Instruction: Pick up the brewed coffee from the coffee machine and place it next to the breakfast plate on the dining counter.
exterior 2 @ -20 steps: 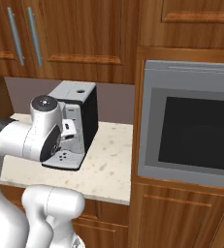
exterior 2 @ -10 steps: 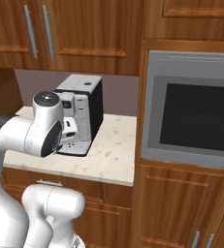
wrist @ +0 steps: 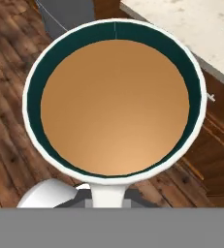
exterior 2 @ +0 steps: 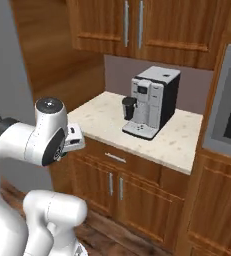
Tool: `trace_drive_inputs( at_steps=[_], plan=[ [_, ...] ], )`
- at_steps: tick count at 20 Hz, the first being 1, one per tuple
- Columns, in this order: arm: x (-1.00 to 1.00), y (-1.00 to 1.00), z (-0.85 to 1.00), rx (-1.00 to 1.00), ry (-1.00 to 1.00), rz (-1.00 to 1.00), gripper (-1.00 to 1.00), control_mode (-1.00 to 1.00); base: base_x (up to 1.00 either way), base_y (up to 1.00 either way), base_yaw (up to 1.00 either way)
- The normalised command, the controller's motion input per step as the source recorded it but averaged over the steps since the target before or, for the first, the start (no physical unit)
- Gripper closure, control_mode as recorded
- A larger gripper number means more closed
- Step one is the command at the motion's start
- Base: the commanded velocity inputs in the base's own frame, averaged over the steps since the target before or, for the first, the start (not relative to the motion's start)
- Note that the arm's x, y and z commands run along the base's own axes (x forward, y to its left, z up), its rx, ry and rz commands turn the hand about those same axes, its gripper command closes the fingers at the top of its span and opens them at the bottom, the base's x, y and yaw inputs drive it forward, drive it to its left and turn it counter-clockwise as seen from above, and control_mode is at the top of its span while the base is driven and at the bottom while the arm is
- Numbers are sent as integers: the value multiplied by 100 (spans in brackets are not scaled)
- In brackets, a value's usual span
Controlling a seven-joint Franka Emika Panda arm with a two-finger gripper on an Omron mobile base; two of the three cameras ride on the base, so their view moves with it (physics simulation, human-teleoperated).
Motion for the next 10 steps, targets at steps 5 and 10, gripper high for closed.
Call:
trace_drive_inputs(
  at_steps=[5,10],
  plan=[
    [0,0,0,0,0,0,100,100,-33,0,100],
    [0,0,0,0,0,0,100,100,-8,0,100]
  ],
)
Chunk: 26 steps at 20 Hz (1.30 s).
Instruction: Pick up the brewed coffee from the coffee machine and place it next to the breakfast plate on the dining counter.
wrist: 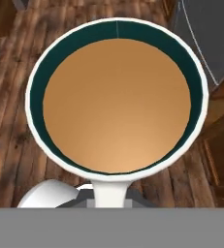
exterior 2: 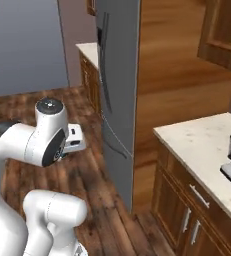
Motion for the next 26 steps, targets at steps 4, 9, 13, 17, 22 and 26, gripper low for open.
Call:
trace_drive_inputs(
  at_steps=[4,9,13,17,22,26],
  plan=[
    [0,0,0,0,0,0,100,100,0,0,100],
    [0,0,0,0,0,0,100,100,23,-9,96],
    [0,0,0,0,0,0,100,100,61,-19,87],
    [0,0,0,0,0,0,100,100,62,-20,86],
    [0,0,0,0,0,0,100,100,61,-40,79],
    [0,0,0,0,0,0,100,100,64,-40,78]
  ],
)
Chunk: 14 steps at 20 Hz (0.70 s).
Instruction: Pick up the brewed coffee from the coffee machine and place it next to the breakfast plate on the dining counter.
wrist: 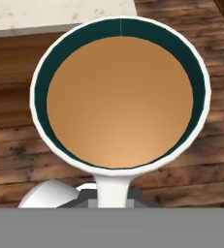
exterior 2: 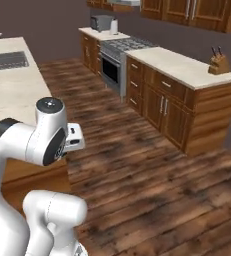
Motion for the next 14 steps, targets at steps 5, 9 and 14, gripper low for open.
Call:
trace_drive_inputs(
  at_steps=[5,9,14],
  plan=[
    [0,0,0,0,0,0,100,100,51,-27,83],
    [0,0,0,0,0,0,100,100,0,36,74],
    [0,0,0,0,0,0,100,100,3,100,51]
  ],
)
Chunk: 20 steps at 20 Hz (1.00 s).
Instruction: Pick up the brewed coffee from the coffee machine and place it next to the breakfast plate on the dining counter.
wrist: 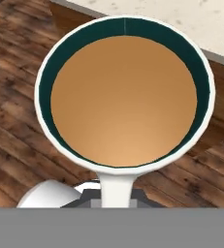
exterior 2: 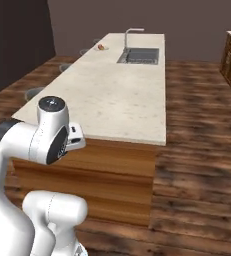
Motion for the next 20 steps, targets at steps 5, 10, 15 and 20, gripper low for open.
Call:
trace_drive_inputs(
  at_steps=[5,10,15,20],
  plan=[
    [0,0,0,0,0,0,100,100,17,100,35],
    [0,0,0,0,0,0,100,100,42,100,30],
    [0,0,0,0,0,0,100,100,93,100,20],
    [0,0,0,0,0,0,100,100,100,95,11]
  ],
)
